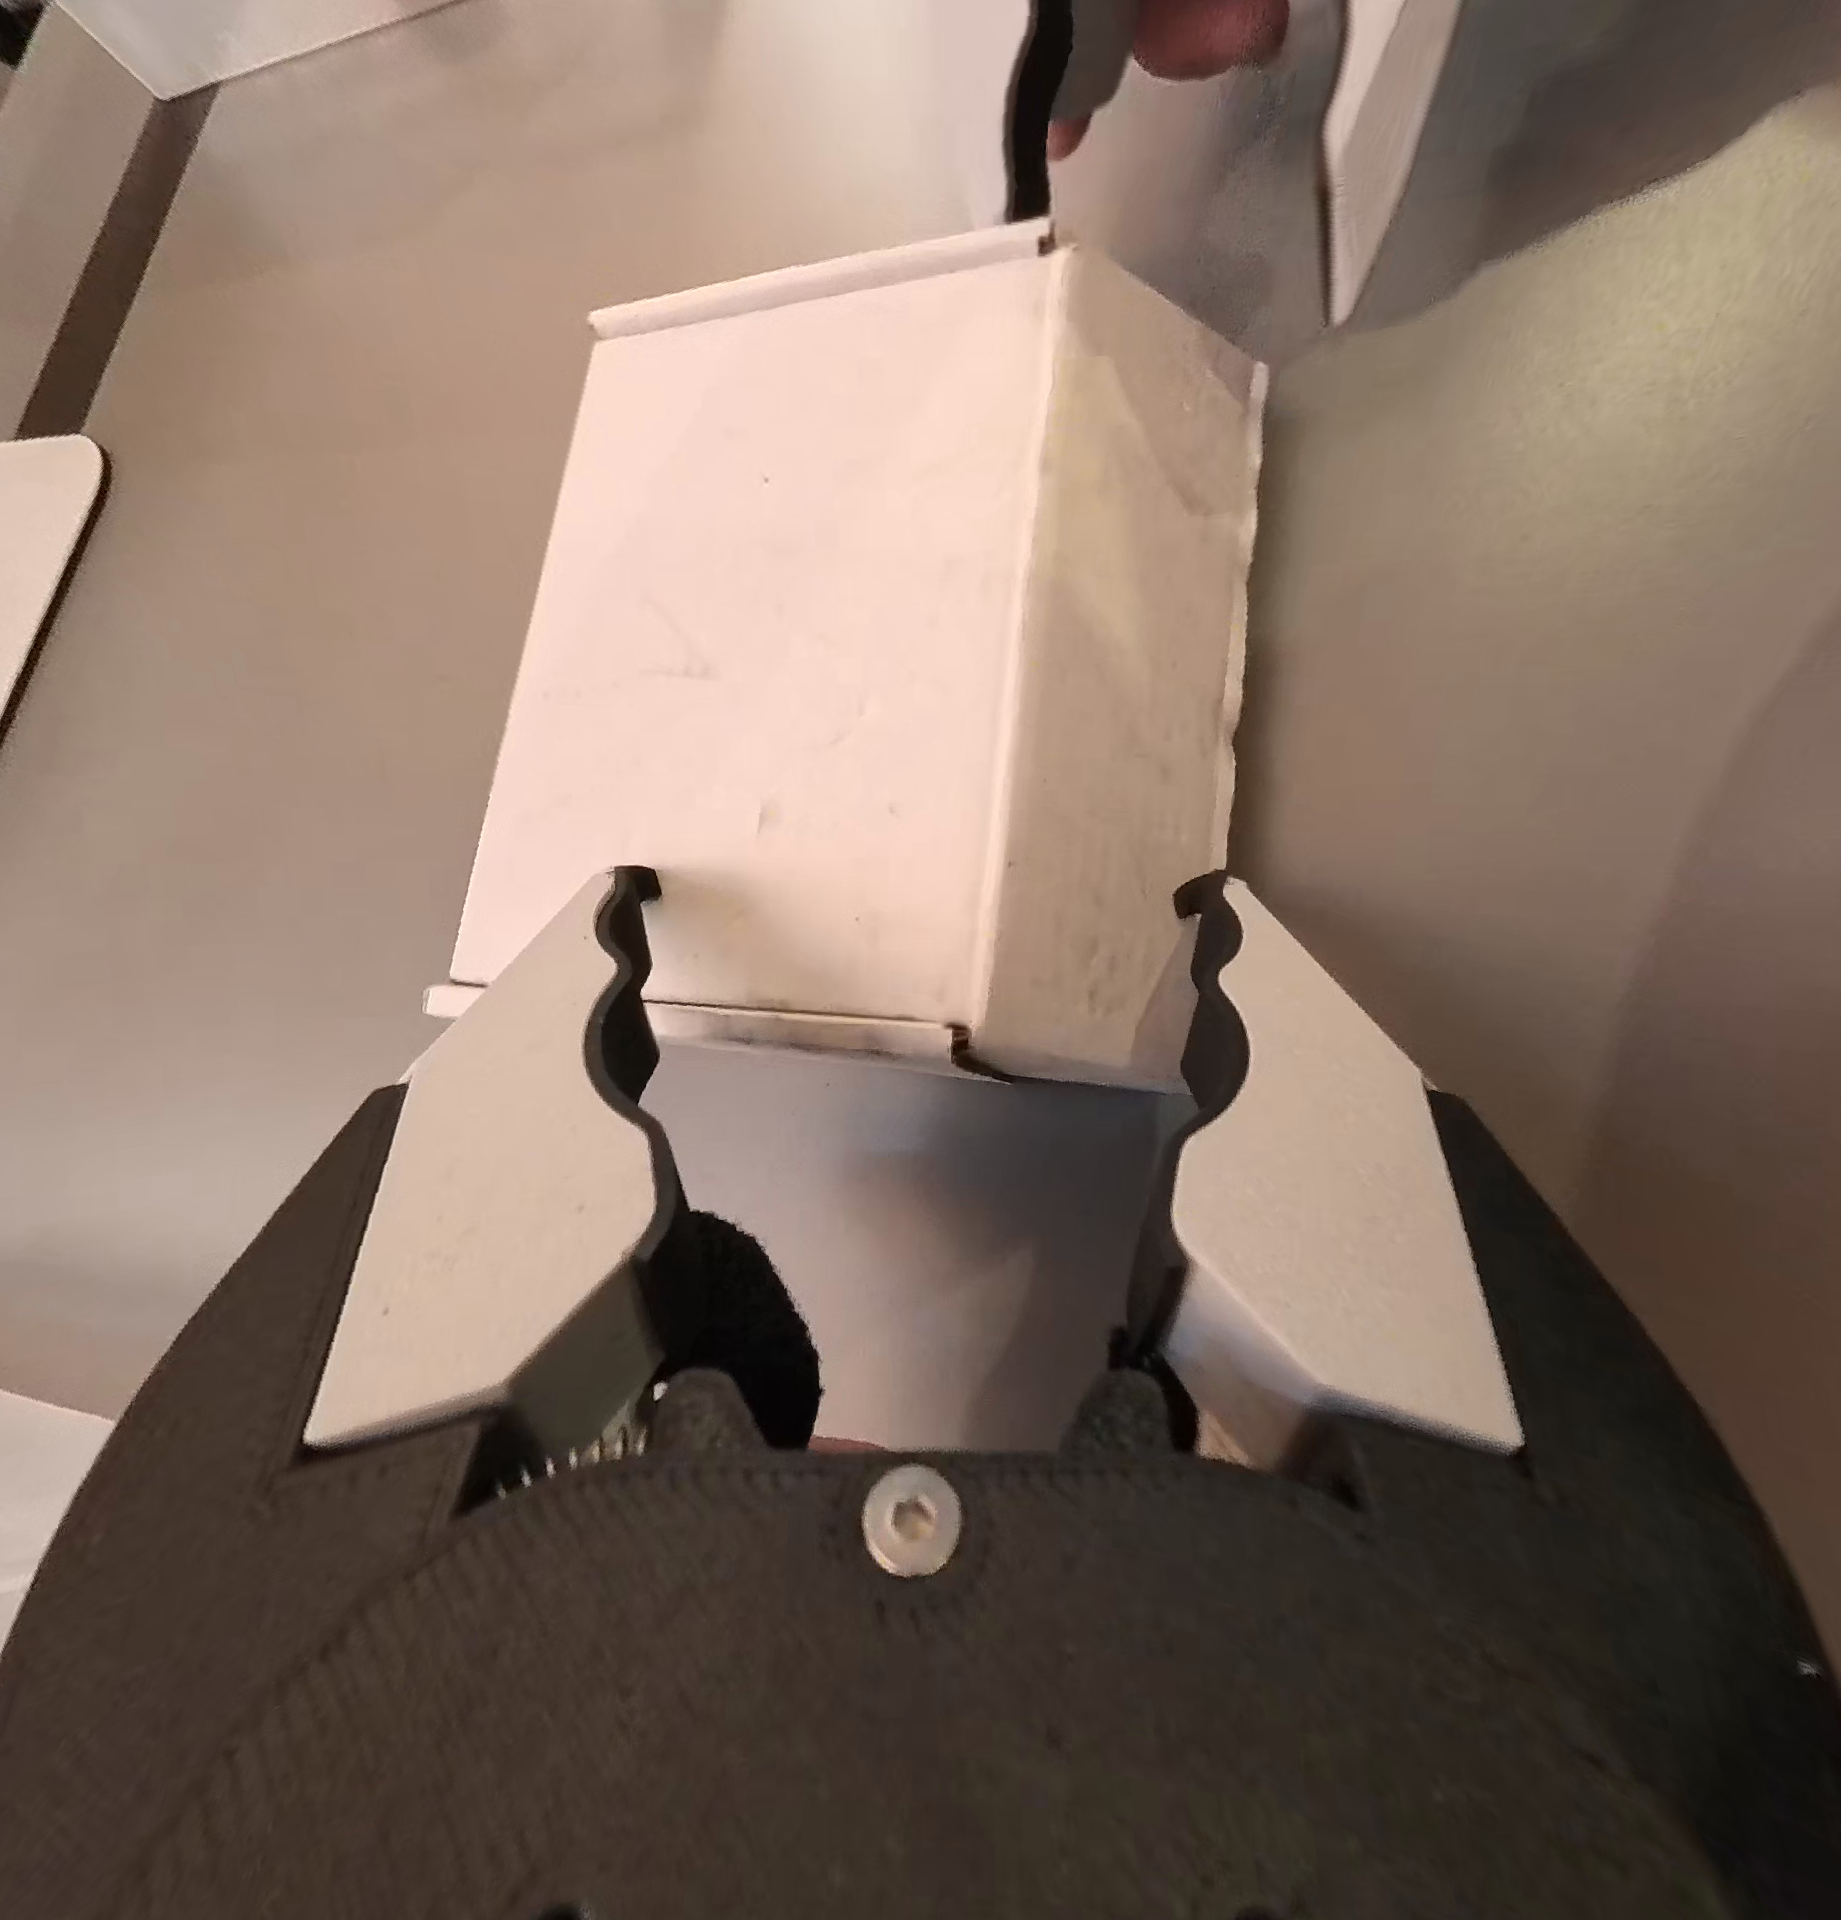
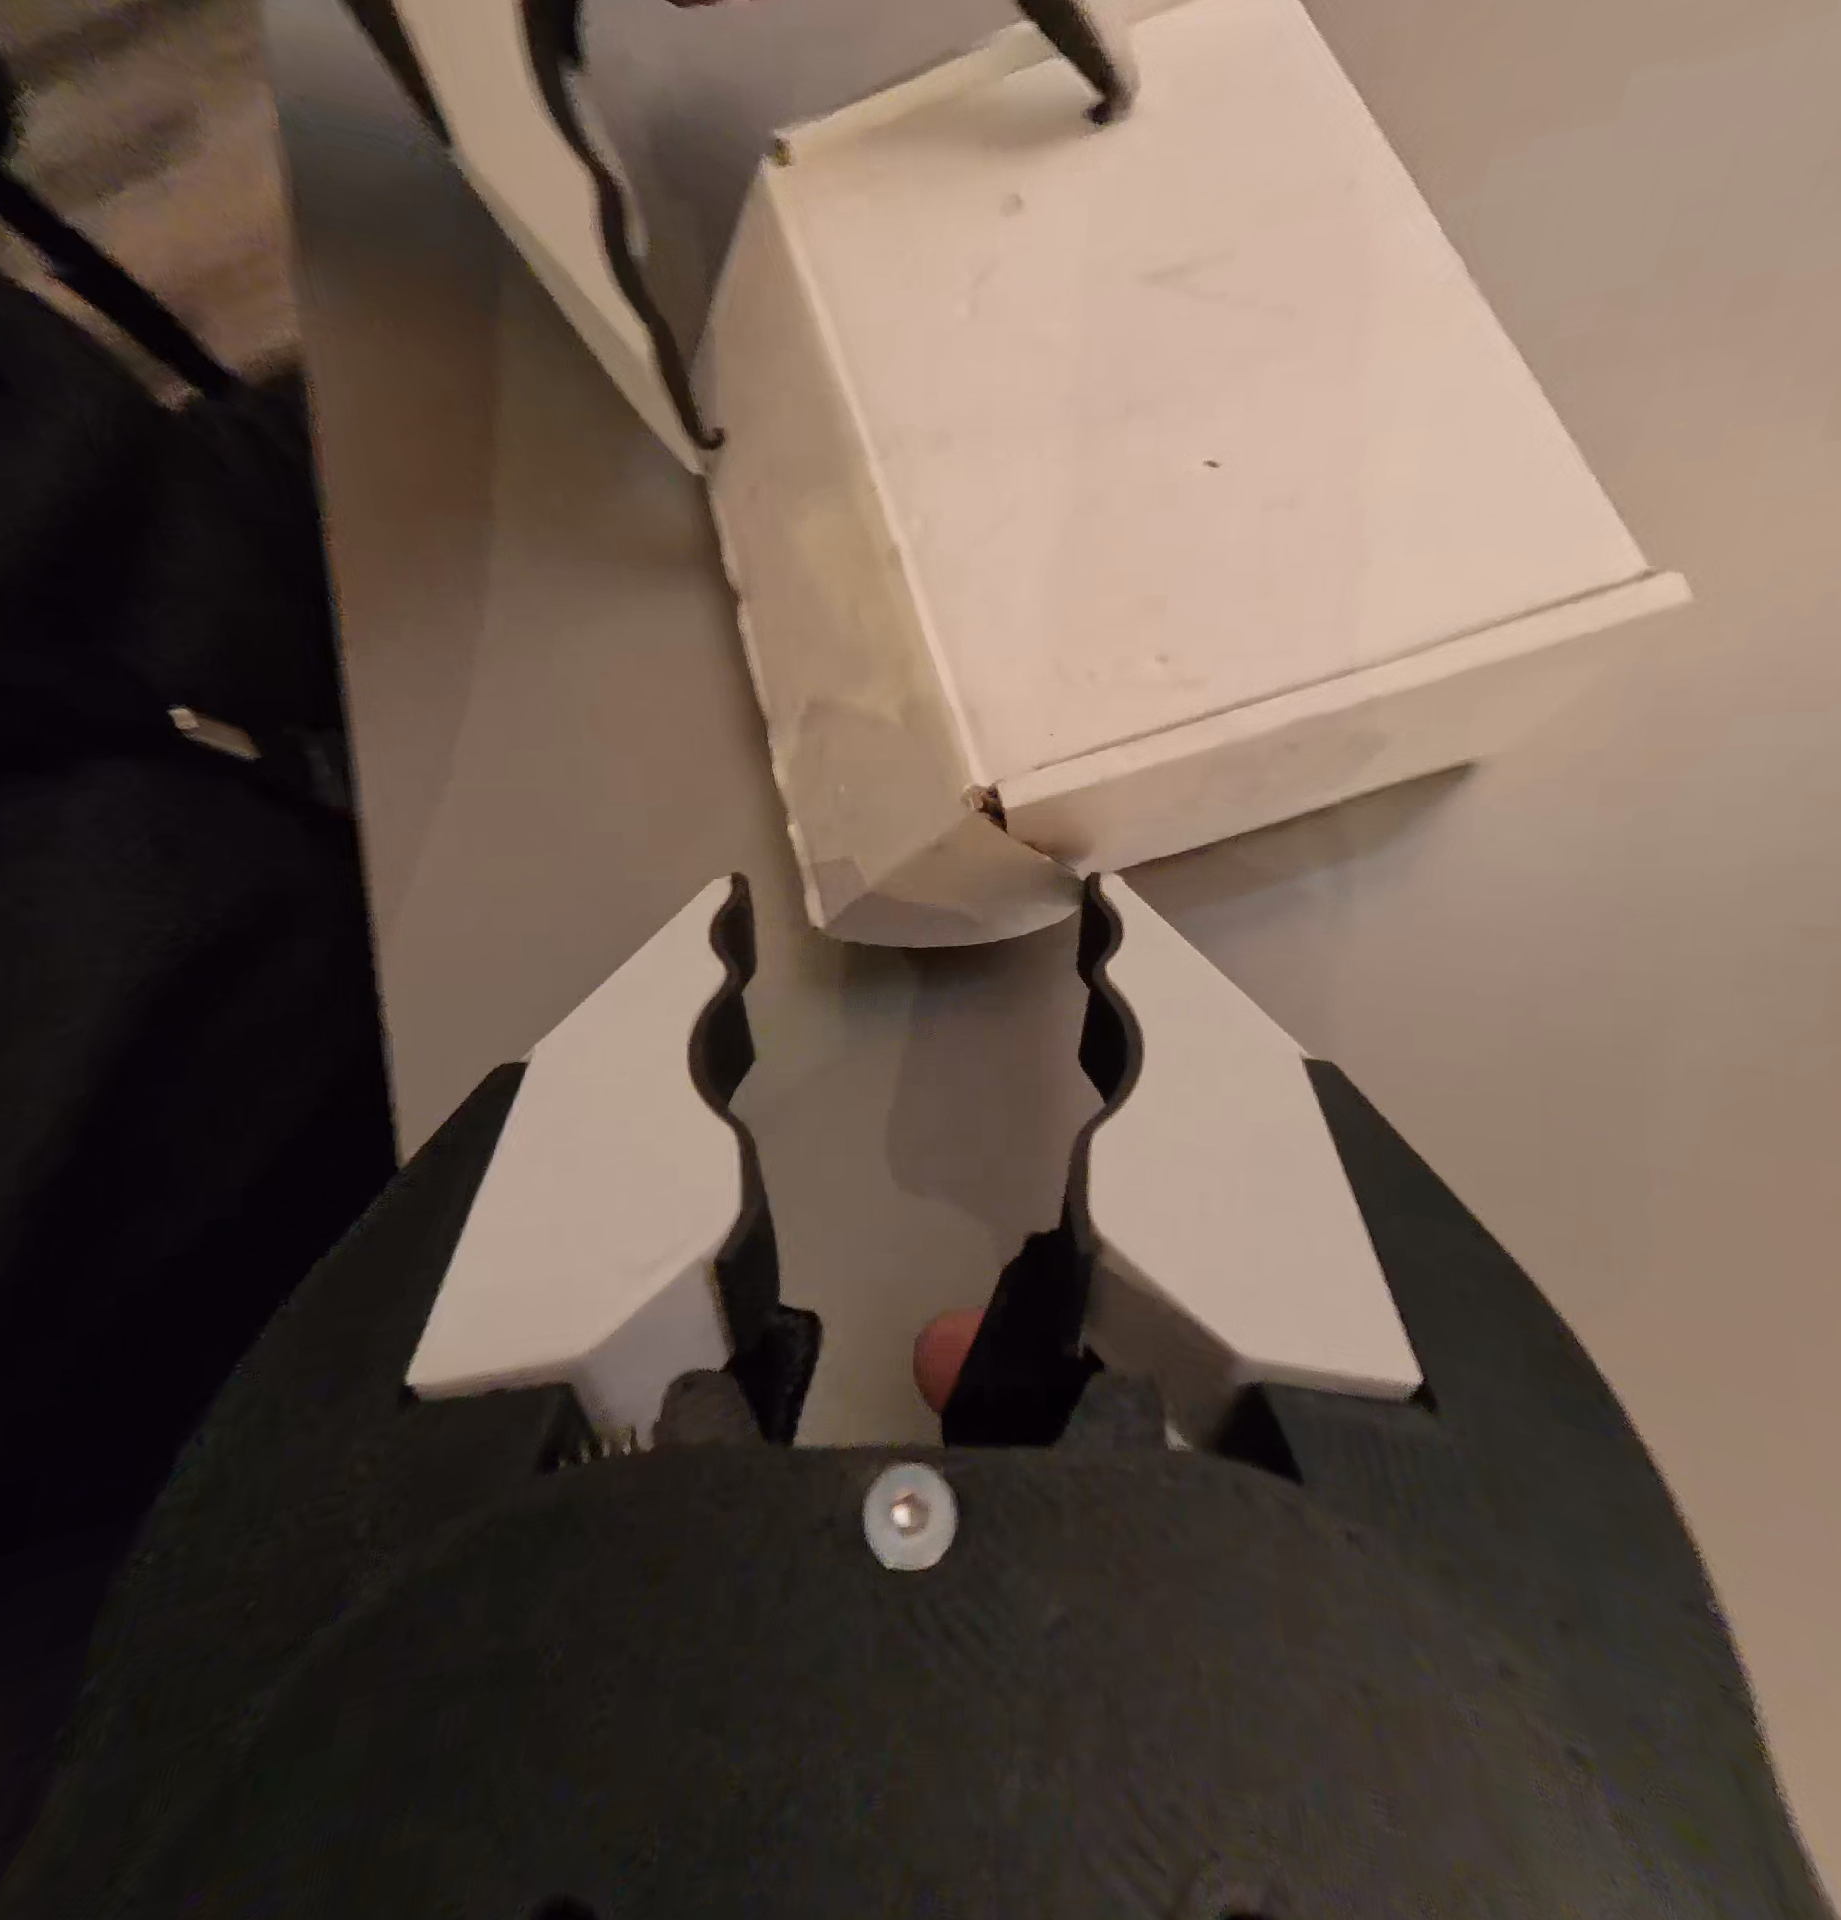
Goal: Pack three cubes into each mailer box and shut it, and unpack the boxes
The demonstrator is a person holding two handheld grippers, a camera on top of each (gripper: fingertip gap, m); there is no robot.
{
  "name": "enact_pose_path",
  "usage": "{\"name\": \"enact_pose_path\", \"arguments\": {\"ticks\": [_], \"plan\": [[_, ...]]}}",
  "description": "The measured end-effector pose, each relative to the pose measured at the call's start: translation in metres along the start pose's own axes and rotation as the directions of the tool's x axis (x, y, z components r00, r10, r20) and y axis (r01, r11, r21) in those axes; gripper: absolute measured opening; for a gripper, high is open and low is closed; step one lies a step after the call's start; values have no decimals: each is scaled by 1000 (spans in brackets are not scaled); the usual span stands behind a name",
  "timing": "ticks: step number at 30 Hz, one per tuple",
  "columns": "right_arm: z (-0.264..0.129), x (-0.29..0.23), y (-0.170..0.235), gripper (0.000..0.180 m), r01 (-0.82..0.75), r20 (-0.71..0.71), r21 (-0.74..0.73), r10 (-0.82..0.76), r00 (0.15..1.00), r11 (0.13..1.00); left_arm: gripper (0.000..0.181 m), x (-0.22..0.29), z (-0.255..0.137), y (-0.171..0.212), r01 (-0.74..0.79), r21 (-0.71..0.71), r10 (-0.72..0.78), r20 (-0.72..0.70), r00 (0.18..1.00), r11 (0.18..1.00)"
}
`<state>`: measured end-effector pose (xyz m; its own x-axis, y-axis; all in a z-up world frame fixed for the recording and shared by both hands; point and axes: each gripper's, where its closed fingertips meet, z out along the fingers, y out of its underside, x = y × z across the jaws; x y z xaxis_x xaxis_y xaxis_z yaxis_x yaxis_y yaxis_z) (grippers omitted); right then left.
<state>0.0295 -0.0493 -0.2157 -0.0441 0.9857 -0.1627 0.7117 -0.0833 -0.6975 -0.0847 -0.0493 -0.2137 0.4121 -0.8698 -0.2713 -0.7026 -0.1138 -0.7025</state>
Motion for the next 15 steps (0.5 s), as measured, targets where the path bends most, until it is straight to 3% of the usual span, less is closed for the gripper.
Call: {"name": "enact_pose_path", "arguments": {"ticks": [11,15], "plan": [[7,-16,2,52,-55,-17,-23,55,998,998,111,4,4,3,-44,-39,44,12,999,998],[-6,-9,3,56,37,-106,-30,-40,994,999,109,4,3,3,-67,-59,67,-2,998,996]]}}
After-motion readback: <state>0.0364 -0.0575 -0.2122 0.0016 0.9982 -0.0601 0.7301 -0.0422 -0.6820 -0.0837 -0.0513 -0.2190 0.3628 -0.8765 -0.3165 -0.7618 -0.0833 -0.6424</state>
